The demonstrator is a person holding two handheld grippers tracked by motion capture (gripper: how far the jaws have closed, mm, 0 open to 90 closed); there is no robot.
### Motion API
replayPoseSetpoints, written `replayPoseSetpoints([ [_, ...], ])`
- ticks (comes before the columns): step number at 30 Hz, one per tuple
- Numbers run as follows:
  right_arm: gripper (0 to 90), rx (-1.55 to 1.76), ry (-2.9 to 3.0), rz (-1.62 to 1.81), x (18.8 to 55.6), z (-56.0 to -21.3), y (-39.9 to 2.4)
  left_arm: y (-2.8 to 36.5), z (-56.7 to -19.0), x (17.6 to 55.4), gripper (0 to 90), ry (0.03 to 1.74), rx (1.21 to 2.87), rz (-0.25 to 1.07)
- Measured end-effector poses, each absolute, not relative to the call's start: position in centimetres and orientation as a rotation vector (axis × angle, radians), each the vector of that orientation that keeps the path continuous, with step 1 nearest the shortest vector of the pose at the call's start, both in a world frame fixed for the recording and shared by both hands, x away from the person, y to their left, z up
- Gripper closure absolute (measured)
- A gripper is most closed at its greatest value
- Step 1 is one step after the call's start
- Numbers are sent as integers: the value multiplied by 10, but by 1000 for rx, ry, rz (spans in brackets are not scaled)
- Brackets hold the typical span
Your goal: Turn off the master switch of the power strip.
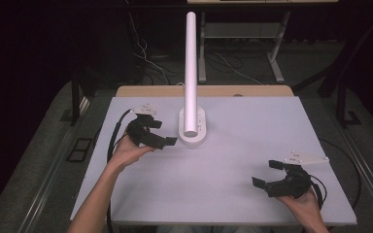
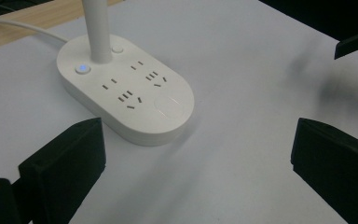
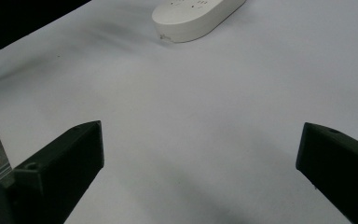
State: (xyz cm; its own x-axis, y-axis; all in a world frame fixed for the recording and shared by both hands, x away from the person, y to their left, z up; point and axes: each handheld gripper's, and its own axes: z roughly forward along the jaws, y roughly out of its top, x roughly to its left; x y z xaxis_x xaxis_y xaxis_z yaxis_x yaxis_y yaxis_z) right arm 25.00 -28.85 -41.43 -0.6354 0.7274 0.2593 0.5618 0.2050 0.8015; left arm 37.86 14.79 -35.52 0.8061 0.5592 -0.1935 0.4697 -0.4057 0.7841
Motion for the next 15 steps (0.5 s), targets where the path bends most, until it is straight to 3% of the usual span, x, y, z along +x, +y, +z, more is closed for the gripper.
replayPoseSetpoints([
  [15, 3, 1244, 2295, 1403, 250, -414, -289, 147, -351, 400, 24, 777, 2083, 126],
])
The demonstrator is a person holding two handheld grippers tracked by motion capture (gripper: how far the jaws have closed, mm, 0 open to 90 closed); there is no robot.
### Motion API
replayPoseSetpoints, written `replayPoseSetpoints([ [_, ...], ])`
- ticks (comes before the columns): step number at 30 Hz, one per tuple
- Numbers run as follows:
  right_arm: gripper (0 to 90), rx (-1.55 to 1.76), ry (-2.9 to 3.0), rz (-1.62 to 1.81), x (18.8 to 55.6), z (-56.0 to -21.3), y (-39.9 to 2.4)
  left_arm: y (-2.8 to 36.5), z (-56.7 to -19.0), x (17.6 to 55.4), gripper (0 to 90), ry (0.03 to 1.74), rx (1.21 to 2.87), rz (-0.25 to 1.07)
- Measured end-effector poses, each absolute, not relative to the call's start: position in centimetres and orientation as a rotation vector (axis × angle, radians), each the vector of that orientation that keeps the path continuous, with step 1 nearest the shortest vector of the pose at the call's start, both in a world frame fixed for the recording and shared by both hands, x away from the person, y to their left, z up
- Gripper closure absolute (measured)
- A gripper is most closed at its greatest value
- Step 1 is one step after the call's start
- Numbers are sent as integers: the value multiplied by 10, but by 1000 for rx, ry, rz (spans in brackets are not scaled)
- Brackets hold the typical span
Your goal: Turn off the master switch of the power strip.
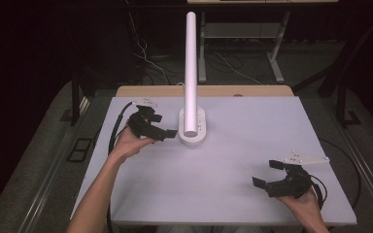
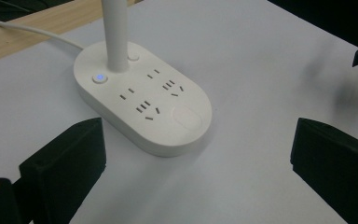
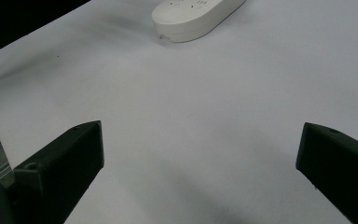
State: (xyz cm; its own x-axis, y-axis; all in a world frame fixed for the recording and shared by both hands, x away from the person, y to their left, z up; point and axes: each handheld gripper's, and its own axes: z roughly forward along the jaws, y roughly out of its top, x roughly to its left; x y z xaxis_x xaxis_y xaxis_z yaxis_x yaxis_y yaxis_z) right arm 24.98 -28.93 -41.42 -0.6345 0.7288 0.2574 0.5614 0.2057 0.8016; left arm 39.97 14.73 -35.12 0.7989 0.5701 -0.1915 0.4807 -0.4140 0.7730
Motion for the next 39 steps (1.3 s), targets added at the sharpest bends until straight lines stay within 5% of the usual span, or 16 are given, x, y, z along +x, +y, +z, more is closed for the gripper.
replayPoseSetpoints([
  [39, 3, 1263, 2295, 1403, 250, -415, -291, 136, -361, 458, 58, 863, 2078, 155],
])
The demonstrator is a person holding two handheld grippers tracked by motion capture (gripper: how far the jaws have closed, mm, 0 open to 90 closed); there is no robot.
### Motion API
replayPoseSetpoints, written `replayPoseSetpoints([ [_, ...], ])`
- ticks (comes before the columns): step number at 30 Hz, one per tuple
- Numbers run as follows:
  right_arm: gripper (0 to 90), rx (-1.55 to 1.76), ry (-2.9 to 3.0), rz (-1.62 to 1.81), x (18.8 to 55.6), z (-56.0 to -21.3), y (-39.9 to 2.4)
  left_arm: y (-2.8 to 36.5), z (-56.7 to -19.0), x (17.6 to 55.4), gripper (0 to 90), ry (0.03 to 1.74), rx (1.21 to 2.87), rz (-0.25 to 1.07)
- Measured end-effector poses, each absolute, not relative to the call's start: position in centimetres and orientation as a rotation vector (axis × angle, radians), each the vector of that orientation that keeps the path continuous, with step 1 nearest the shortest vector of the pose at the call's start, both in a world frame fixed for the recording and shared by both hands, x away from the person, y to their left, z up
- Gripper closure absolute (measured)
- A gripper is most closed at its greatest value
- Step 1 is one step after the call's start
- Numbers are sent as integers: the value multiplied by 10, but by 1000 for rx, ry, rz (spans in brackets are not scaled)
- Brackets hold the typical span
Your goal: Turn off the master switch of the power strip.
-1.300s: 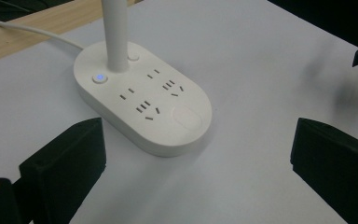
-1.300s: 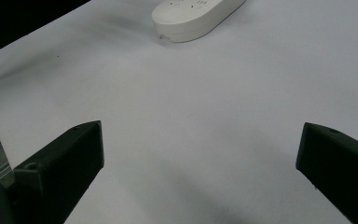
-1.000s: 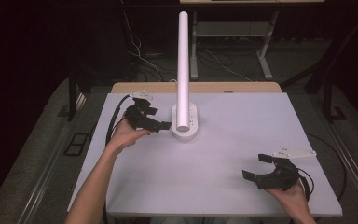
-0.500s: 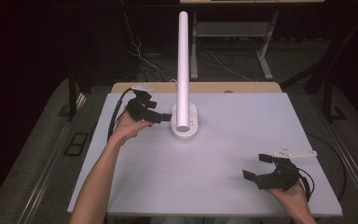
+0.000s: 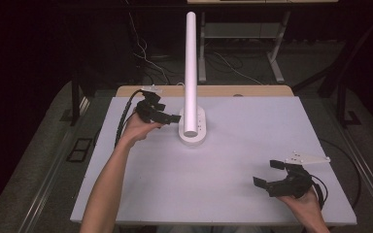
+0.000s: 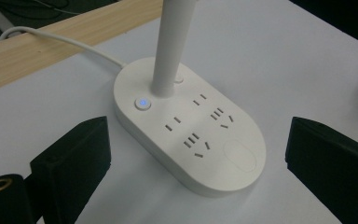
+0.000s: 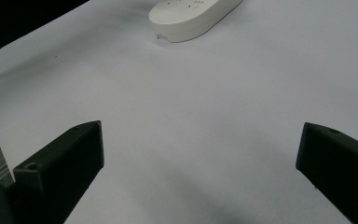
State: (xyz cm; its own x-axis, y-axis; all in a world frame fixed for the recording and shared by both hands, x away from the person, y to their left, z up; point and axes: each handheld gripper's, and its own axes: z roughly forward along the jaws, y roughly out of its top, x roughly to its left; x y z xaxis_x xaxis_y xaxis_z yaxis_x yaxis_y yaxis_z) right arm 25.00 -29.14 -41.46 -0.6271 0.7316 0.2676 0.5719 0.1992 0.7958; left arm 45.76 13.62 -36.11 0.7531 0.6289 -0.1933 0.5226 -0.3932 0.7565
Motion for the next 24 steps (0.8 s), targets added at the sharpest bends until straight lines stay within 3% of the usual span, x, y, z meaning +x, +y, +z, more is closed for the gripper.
replayPoseSetpoints([
  [15, 3, 1264, 2294, 1400, 251, -416, -293, 135, -368, 479, 81, 903, 2121, 164],
  [24, 3, 1269, 2292, 1403, 251, -416, -293, 129, -368, 491, 140, 955, 2111, 155],
])
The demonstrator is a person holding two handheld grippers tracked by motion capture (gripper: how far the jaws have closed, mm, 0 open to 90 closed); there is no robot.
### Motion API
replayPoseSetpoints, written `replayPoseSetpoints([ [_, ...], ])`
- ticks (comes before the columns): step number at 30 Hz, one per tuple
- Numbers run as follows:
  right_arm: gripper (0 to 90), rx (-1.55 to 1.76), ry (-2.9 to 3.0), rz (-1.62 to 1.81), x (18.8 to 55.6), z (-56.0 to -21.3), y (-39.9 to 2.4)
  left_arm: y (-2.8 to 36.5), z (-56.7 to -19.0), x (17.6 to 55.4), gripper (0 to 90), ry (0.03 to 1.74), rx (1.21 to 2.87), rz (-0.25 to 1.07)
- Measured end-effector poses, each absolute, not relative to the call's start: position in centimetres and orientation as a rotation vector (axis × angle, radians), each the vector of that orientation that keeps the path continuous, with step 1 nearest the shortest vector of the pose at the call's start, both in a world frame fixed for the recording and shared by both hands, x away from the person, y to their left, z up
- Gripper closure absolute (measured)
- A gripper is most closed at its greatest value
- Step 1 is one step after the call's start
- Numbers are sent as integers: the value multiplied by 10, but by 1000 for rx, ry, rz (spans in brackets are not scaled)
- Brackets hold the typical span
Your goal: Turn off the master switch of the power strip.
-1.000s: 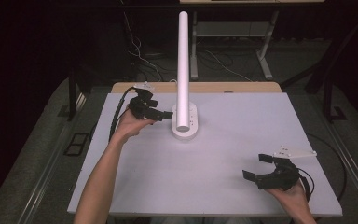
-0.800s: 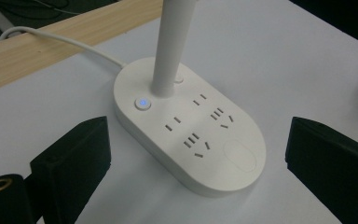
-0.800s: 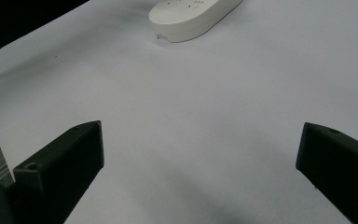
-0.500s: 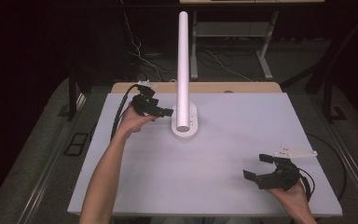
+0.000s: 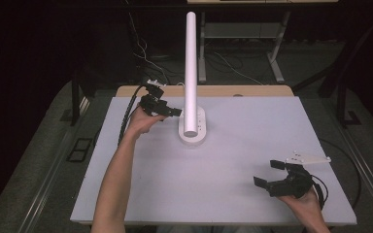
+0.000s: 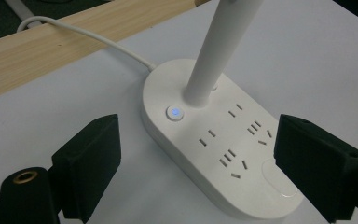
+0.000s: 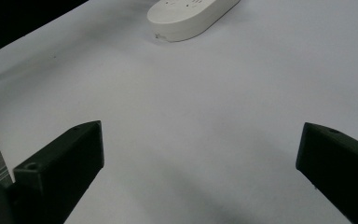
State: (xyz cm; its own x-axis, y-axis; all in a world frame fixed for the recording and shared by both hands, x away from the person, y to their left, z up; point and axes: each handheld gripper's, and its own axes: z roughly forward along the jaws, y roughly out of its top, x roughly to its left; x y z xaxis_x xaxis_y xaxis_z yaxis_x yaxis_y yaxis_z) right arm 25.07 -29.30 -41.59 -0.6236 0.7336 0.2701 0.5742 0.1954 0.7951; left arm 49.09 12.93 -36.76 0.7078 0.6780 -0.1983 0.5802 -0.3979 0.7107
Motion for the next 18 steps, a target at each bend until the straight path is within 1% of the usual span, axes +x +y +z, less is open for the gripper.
replayPoseSetpoints([
  [5, 3, 1272, 2290, 1405, 251, -416, -293, 125, -367, 496, 158, 966, 2114, 149],
  [9, 3, 1272, 2290, 1405, 251, -416, -293, 123, -367, 499, 186, 988, 2119, 215],
  [11, 3, 1277, 2289, 1403, 251, -416, -293, 124, -369, 500, 239, 1014, 2094, 218],
  [12, 3, 1277, 2289, 1403, 251, -416, -293, 124, -370, 501, 239, 1021, 2090, 223],
  [18, 3, 1262, 2291, 1396, 252, -417, -292, 122, -376, 505, 375, 1060, 2027, 205],
])
